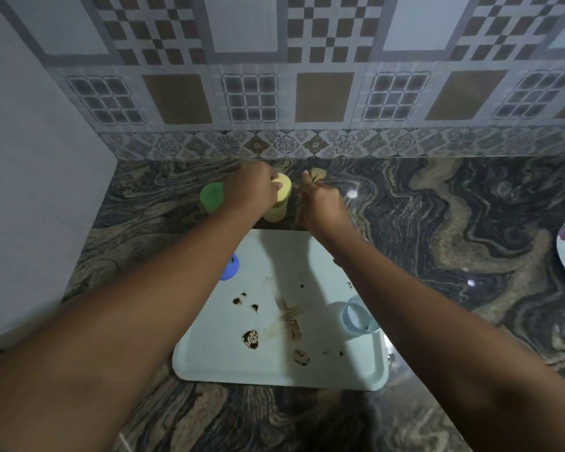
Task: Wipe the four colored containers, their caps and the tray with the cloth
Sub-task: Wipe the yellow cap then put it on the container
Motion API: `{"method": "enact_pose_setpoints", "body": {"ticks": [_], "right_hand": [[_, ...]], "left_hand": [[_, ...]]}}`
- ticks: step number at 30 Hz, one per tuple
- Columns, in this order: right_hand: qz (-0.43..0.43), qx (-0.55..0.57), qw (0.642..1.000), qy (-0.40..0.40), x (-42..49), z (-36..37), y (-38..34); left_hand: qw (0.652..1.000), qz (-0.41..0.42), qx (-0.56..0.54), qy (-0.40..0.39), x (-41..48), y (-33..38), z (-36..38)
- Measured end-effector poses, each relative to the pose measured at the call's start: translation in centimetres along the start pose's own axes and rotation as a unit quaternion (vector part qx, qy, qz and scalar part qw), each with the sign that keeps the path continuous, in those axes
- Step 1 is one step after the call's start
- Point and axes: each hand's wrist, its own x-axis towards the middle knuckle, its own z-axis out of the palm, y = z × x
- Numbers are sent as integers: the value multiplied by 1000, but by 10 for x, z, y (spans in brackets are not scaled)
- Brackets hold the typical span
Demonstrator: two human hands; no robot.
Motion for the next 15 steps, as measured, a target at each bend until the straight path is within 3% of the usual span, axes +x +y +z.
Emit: {"method": "enact_pose_setpoints", "body": {"ticks": [4, 15], "right_hand": [[-14, 30, 999, 35, 6, 5, 10], [1, 77, 995, 65, -6, 5, 8]], "left_hand": [[998, -4, 38, -55, 10, -4, 15], [992, -4, 81, -98, 16, -7, 19]]}}
